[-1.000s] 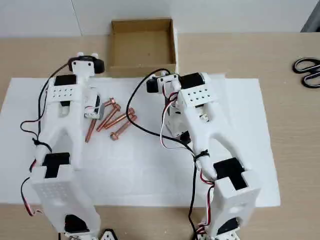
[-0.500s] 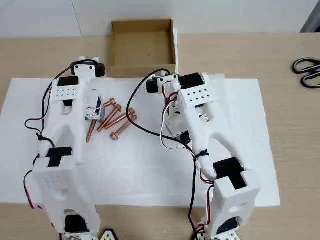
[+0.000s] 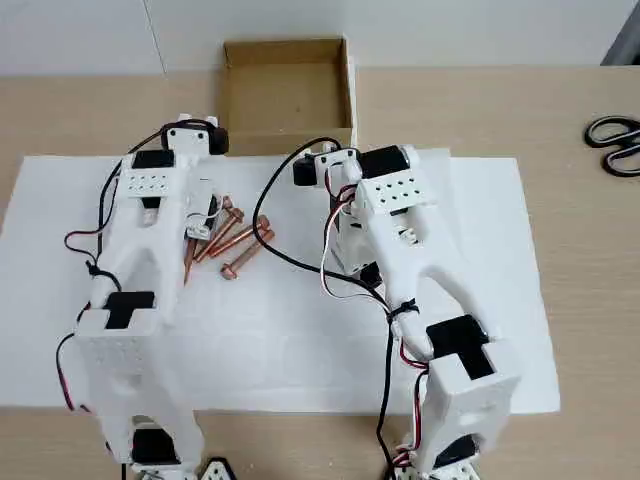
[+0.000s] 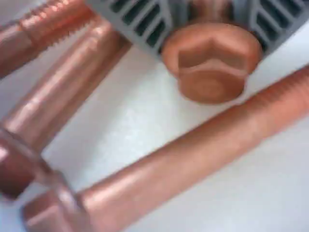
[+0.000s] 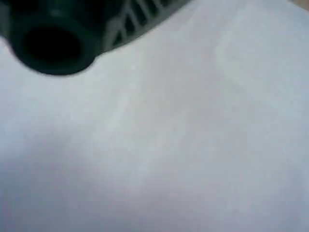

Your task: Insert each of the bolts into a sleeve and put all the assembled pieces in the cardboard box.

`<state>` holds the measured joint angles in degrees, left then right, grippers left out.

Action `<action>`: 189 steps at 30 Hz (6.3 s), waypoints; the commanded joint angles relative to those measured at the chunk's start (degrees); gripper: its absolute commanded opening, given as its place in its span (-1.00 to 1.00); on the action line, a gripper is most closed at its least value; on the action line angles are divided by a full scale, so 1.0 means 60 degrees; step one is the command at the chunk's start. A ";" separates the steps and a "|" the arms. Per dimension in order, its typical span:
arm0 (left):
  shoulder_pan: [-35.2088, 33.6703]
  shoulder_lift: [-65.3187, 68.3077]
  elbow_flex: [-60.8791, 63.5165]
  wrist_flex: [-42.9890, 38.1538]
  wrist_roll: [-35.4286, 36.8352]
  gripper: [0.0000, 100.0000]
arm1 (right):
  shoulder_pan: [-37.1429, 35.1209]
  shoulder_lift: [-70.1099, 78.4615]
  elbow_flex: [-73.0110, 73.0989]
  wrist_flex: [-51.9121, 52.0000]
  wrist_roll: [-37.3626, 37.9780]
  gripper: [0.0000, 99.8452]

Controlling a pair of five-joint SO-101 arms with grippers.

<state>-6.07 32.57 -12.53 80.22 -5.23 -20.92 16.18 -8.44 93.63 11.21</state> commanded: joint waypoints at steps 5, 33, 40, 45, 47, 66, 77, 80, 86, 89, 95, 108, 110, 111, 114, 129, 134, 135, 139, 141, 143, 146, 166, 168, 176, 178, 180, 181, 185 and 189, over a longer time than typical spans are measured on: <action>0.0337 -0.1612 -0.1399 0.1568 -0.0029 -0.99 | 0.0095 -0.0681 -0.0132 0.0066 0.0147 -0.97; 0.1905 -1.0711 0.1238 0.1377 0.1963 -0.99 | 0.0095 -1.1788 0.5026 -0.2469 -0.0161 -0.99; 0.2388 -1.2674 0.4125 -0.1363 0.3136 -0.99 | 0.0037 -1.4044 0.9832 -0.7377 -0.1670 -0.99; 0.2960 -1.4242 0.6425 -0.3194 0.3282 -0.99 | 0.0022 -1.4806 1.1853 -0.9282 -0.1685 -0.99; 0.3399 -1.4916 0.7289 -0.4161 0.3282 -0.99 | -0.0110 -1.4864 1.2176 -0.9414 -0.1714 -0.99; 0.4703 -1.6513 1.0044 -0.6608 0.4689 -0.99 | -0.2557 -1.4879 1.3040 -0.9458 -0.1729 -0.99; 0.4777 -1.6469 1.0352 -0.6813 0.4938 -0.99 | -0.2659 -1.4894 1.3011 -0.9487 -0.1744 -0.99; 0.4777 -1.6513 1.0733 -0.7092 0.5363 -0.99 | -0.3143 -1.4894 1.2996 -0.9487 -0.1744 -0.99; 0.4777 -1.6513 1.0864 -0.7106 0.6110 -0.99 | -0.3289 -1.4894 1.3040 -0.9736 -0.1744 -0.99; 0.4762 -1.6513 1.0908 -0.7092 0.6110 -0.99 | -0.3289 -1.4894 1.3026 -0.9736 -0.1744 -0.99; 0.4777 -1.6513 1.1407 -0.7121 0.6110 -0.99 | -0.3289 -1.4894 1.3011 -0.9736 -0.1744 -0.99; 0.4777 -1.6513 1.1465 -0.7048 0.5773 -0.99 | -0.3275 -1.5377 1.3040 -0.9692 -0.1729 -0.99; 0.4777 -1.6513 1.1553 -0.6872 0.5700 -0.99 | -0.3275 -1.5392 1.3040 -0.9692 -0.1729 -0.99; 0.4791 -1.6513 1.1568 -0.6711 0.5700 -0.99 | -0.3275 -1.5407 1.3040 -0.9692 -0.1729 -0.99; 0.4791 -1.6513 1.1568 -0.6286 0.5700 -0.99 | -0.3275 -1.5436 1.3040 -0.9678 -0.1729 -0.99; 0.4806 -1.6513 1.1553 -0.5231 0.5700 -0.99 | -0.3026 -1.5451 1.3040 -0.9678 -0.1729 -0.99; 0.5055 -1.6513 1.1582 -0.4879 0.5700 -0.99 | -0.3026 -1.5451 1.3040 -0.9678 -0.1729 -0.99; 0.5201 -1.6513 1.1582 -0.4703 0.5700 -0.99 | -0.3026 -1.5451 1.3040 -0.9678 -0.1729 -0.99; 0.5407 -1.6513 1.1568 -0.4513 0.5685 -0.99 | -0.3026 -1.5451 1.3040 -0.9678 -0.1729 -0.99; 0.5421 -1.6498 1.1582 -0.4498 0.5685 -0.99 | -0.3026 -1.5451 1.3040 -0.9678 -0.1729 -0.99; 0.5436 -1.6498 1.1582 -0.4498 0.5685 -0.99 | -0.3026 -1.5451 1.3040 -0.9678 -0.1729 -0.99; 0.5407 -1.6498 1.1553 -0.4484 0.5641 -0.97 | -0.3011 -1.5451 1.3040 -0.9678 -0.1729 -0.99; 0.4806 -1.6513 0.8652 -0.0205 0.5538 -0.50 | -0.2322 -1.5451 1.3011 -0.9678 -0.1729 -0.99; 0.4322 -1.6513 0.8286 0.0132 0.5538 -0.50 | -0.2059 -1.5451 1.2996 -0.9678 -0.1729 -0.99; 0.1934 -1.6513 0.7495 0.1084 0.4044 -0.50 | -0.0476 -1.5289 1.2205 -0.8916 -0.1729 -0.99; 0.1333 -1.6513 0.7465 0.1260 0.4029 -0.50 | -0.0051 -1.4923 1.1619 -0.8696 -0.1714 -0.99; 0.0821 -1.6513 0.7465 0.1465 0.4029 -0.50 | 0.0359 -1.4249 1.0769 -0.8564 -0.1700 -0.99; 0.0615 -1.6513 0.7465 0.1582 0.4029 -0.50 | 0.0491 -1.3795 1.0256 -0.8520 -0.1700 -0.99; 0.0073 -1.6513 0.7465 0.1685 0.4015 -0.50 | 0.0637 -1.1451 0.8132 -0.8520 -0.1685 -0.99; 0.0015 -1.6513 0.7465 0.1451 0.4015 -0.50 | 0.0637 -0.8564 0.5758 -0.8608 -0.1670 -0.99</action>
<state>-5.54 -65.89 34.59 90.24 19.21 -17.58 -46.51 38.95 42.55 1.27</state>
